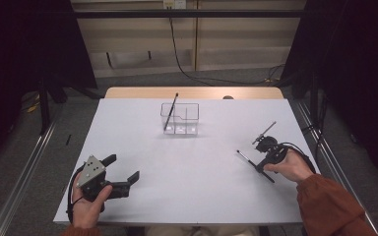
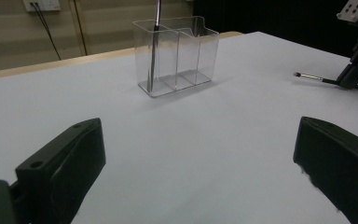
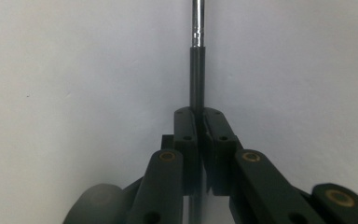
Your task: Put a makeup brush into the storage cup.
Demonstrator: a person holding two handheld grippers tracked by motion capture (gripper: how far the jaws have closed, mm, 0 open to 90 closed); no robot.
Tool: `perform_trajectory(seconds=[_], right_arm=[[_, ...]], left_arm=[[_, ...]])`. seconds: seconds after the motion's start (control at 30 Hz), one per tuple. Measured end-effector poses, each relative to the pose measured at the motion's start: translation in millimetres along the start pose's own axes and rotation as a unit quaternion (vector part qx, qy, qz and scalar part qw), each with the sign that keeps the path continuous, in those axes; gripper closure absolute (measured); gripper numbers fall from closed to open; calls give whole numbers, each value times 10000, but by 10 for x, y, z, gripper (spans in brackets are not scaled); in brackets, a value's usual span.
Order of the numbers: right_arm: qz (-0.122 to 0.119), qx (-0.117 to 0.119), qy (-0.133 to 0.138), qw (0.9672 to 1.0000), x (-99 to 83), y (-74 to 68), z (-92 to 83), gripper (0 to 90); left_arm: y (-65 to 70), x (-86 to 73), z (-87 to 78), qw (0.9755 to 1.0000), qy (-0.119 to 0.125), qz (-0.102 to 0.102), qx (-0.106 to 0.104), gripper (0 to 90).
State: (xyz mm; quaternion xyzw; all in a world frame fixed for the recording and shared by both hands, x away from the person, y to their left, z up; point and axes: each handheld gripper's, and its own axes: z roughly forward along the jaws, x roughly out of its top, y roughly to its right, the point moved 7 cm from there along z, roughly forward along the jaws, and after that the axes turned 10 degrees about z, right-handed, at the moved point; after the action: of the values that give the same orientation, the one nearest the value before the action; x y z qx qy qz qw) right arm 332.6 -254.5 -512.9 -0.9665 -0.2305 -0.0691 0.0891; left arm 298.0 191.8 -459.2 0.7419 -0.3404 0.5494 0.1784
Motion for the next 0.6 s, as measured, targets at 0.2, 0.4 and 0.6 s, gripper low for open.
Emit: perform_trajectory(seconds=[0.2,0.4,0.6], right_arm=[[84,146,345,9993,0,-5,-71,847],[268,247,706,9968,9,9,-135,847],[295,481,1051,9929,8,3,-148,847]], left_arm=[[-5,1,0,10000,12,-10,15,21],[-5,6,-6,10000,26,23,14,20],[-8,0,-12,10000,25,1,43,21]])
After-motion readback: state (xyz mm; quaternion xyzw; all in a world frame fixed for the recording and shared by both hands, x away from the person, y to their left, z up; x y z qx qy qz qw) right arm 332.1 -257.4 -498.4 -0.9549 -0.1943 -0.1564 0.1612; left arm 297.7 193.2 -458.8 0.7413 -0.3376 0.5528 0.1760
